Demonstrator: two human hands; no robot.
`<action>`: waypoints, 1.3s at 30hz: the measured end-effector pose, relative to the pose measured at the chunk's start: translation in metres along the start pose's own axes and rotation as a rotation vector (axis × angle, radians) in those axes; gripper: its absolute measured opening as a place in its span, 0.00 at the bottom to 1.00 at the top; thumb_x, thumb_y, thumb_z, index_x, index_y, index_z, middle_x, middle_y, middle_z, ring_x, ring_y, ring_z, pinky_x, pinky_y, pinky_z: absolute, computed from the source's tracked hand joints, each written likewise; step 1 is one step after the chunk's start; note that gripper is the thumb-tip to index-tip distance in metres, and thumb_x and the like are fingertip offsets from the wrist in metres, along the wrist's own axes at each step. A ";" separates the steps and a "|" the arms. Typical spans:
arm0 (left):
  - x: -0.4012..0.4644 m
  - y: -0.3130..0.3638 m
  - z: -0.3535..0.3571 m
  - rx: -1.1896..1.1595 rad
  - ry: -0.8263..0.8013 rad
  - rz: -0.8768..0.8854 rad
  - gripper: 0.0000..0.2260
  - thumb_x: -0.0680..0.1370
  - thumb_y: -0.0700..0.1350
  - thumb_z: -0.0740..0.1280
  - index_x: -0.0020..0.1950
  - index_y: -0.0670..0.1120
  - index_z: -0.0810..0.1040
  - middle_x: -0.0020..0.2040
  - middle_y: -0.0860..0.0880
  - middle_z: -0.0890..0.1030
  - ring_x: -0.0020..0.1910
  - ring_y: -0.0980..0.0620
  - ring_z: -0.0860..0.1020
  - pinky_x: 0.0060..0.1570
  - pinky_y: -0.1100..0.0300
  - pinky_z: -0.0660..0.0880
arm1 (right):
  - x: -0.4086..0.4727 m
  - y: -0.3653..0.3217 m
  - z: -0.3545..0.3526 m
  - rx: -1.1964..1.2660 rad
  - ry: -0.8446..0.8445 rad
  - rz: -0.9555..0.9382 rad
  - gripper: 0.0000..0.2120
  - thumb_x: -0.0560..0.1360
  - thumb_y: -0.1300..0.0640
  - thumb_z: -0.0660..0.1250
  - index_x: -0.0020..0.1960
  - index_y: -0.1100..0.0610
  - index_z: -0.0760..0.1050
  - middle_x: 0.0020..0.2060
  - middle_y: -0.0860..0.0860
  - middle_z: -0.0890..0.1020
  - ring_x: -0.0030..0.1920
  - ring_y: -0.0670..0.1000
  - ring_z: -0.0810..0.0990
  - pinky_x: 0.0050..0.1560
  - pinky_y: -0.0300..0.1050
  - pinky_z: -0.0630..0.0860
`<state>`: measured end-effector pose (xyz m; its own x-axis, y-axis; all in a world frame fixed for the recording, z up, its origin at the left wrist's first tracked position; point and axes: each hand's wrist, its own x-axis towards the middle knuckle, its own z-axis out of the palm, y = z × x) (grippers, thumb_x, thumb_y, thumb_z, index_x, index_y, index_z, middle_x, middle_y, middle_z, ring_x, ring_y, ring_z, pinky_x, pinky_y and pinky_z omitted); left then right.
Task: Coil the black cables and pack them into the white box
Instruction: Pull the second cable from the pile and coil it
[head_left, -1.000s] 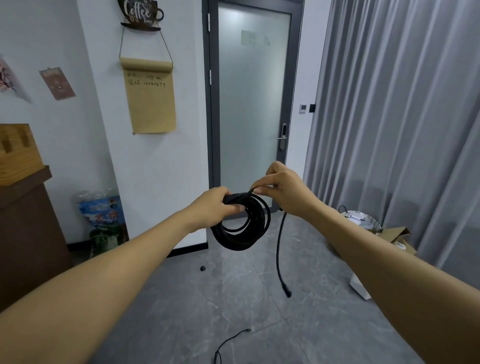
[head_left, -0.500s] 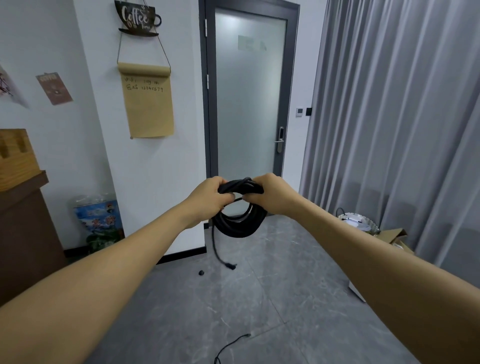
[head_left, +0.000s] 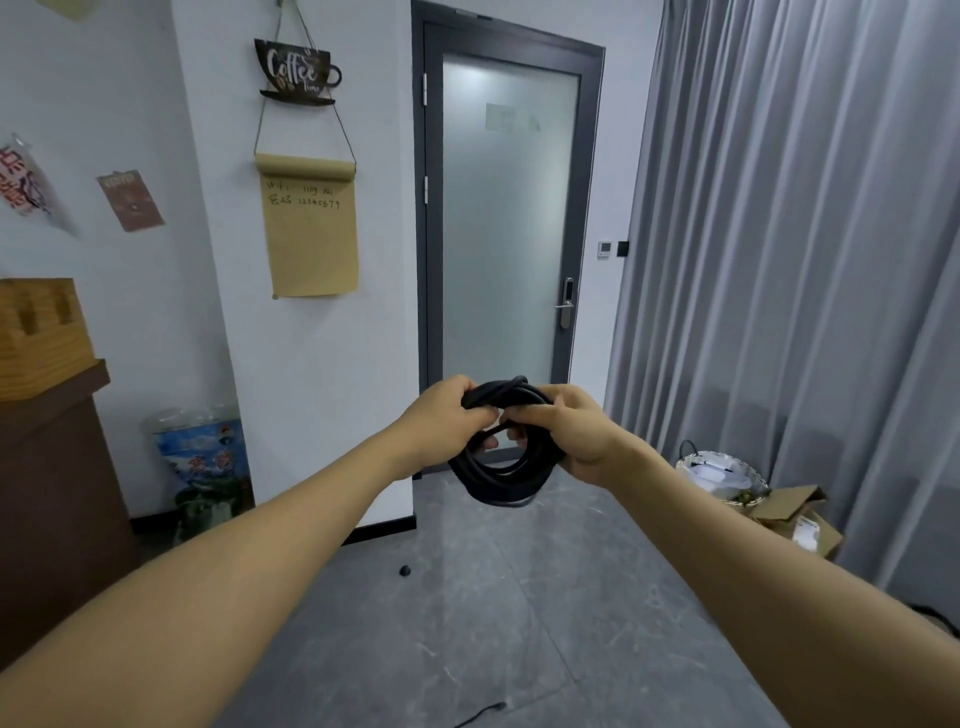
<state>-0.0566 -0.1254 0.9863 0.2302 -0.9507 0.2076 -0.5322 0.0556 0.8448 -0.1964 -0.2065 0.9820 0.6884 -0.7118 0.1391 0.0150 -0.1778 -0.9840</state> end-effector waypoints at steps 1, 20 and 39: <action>0.002 -0.002 0.000 -0.025 0.008 -0.015 0.05 0.79 0.42 0.63 0.50 0.42 0.70 0.37 0.47 0.79 0.28 0.59 0.79 0.31 0.64 0.73 | -0.001 -0.003 0.001 -0.057 0.007 -0.010 0.04 0.75 0.66 0.65 0.49 0.63 0.77 0.37 0.54 0.80 0.37 0.49 0.78 0.40 0.38 0.75; 0.004 0.013 0.001 0.019 0.455 0.024 0.09 0.76 0.40 0.64 0.54 0.44 0.67 0.44 0.50 0.74 0.41 0.53 0.76 0.35 0.62 0.70 | 0.022 -0.029 0.043 -0.571 0.412 0.138 0.13 0.79 0.52 0.61 0.40 0.59 0.74 0.39 0.54 0.76 0.36 0.52 0.74 0.33 0.40 0.67; 0.008 0.021 -0.020 0.327 0.159 0.221 0.16 0.75 0.43 0.68 0.58 0.44 0.66 0.52 0.46 0.76 0.46 0.50 0.75 0.39 0.64 0.71 | 0.013 -0.028 0.034 0.040 0.350 0.185 0.05 0.76 0.60 0.65 0.42 0.60 0.75 0.35 0.52 0.76 0.36 0.49 0.74 0.38 0.38 0.71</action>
<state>-0.0499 -0.1256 1.0151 0.1912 -0.8665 0.4611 -0.8073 0.1284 0.5760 -0.1630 -0.1873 1.0079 0.3939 -0.9190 -0.0178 -0.0526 -0.0032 -0.9986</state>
